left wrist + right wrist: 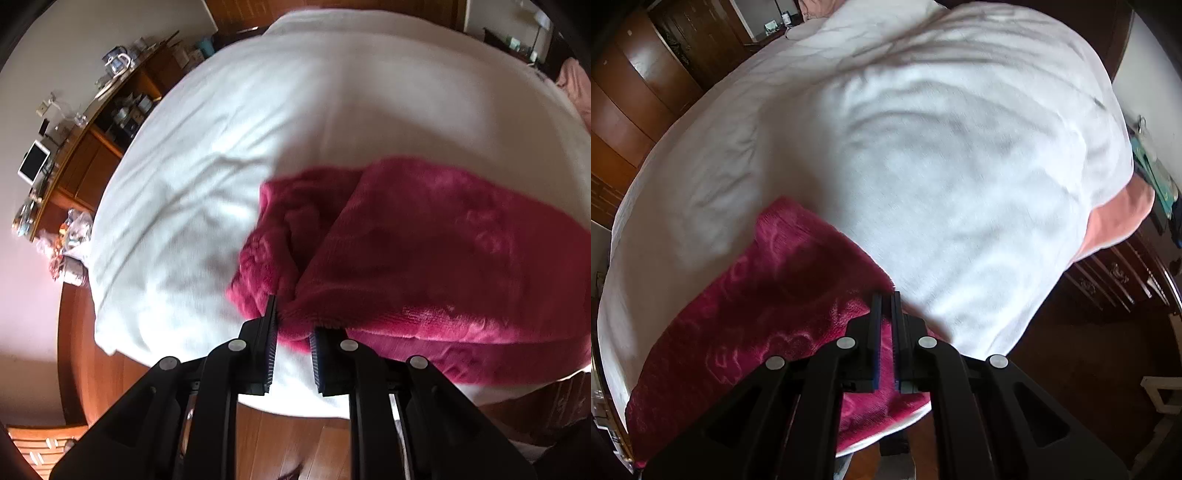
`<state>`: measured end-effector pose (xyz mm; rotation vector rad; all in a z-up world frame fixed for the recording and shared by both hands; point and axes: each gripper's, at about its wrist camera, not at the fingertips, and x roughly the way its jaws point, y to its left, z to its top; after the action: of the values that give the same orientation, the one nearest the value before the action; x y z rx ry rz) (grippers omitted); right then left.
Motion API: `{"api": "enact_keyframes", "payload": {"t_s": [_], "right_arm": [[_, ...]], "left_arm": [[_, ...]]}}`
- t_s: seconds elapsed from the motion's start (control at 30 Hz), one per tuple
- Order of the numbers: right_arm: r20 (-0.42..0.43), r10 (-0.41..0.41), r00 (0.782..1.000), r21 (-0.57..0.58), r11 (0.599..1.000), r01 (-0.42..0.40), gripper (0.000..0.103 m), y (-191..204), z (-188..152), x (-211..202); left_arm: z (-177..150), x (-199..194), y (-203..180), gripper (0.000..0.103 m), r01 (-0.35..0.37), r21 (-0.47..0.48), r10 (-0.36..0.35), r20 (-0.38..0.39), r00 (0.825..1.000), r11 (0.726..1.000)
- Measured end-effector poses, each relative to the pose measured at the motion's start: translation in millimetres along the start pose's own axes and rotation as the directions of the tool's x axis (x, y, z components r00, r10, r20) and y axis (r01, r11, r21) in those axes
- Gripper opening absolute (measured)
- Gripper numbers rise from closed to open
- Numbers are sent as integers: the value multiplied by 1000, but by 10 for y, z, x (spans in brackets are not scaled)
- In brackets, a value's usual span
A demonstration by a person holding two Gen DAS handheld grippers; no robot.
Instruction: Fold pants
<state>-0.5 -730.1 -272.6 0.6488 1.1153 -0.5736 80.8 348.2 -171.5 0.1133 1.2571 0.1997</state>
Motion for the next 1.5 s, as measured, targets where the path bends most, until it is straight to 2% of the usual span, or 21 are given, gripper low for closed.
{"api": "enact_keyframes", "payload": {"t_s": [0.07,0.13,0.23,0.27,0.37,0.4,0.43,0.47,0.53,0.6,0.67,0.7,0.73,0.87,0.9,1.03,1.1,1.17,1.27,1.37,1.5], "right_arm": [[-5,-7,1000,-2,1000,7,1,-67,-48,16],[2,-40,999,1,999,40,0,-135,-56,20],[9,-47,999,32,998,47,0,-312,-66,8],[7,-36,999,43,998,35,0,-350,-67,5],[-27,70,997,105,992,-67,2,-455,-108,43],[-34,92,995,112,990,-87,5,-457,-130,55],[-44,119,992,124,986,-113,21,-452,-158,78],[-51,141,989,139,981,-133,42,-433,-181,99],[-47,187,981,181,968,-176,54,-435,-226,129],[-52,229,972,216,953,-213,54,-412,-253,167],[-59,266,962,242,939,-245,54,-381,-252,208],[-62,282,957,250,933,-259,54,-354,-245,232],[-63,291,955,255,929,-267,54,-326,-238,250],[-78,323,943,272,917,-291,54,-235,-203,341],[-83,324,942,273,917,-291,54,-212,-198,363],[-106,308,945,262,926,-272,54,-108,-185,464],[-114,299,947,258,930,-262,54,-64,-182,506],[-119,288,950,255,934,-251,54,-34,-168,539],[-126,276,953,259,936,-237,54,23,-151,610],[-134,273,953,267,936,-231,54,49,-139,646],[-139,258,956,255,942,-218,54,103,-109,651]], "left_arm": [[-151,68,-12,15,-23,2,23,-18,1000,1000],[-169,134,-18,12,-43,-1,43,-34,998,999],[-227,245,52,11,-85,-34,83,-61,995,996],[-240,296,86,12,-101,-46,98,-76,992,994],[-270,381,130,12,-121,-65,114,-105,988,991],[-281,397,133,12,-116,-73,108,-111,988,991],[-289,380,124,12,-110,-77,101,-113,988,991],[-291,378,116,13,-99,-83,89,-115,989,992],[-291,345,80,13,-62,-103,50,-114,992,993],[-276,326,54,13,-14,-144,-2,-117,993,990],[-254,337,58,23,39,-205,-65,-118,991,978],[-251,333,49,40,54,-227,-83,-116,990,972],[-250,331,44,52,72,-251,-102,-109,989,965],[-257,327,66,56,144,-347,-189,-100,977,927],[-268,347,88,60,166,-384,-220,-100,970,908],[-320,461,177,61,216,-514,-305,-94,948,830],[-337,537,215,62,226,-574,-335,-89,938,787],[-326,609,252,63,223,-614,-346,-89,934,758],[-304,685,347,63,204,-654,-344,-92,934,728],[-269,803,434,63,167,-681,-328,-114,938,713],[-223,998,496,61,152,-714,-341,-129,931,684]]}}
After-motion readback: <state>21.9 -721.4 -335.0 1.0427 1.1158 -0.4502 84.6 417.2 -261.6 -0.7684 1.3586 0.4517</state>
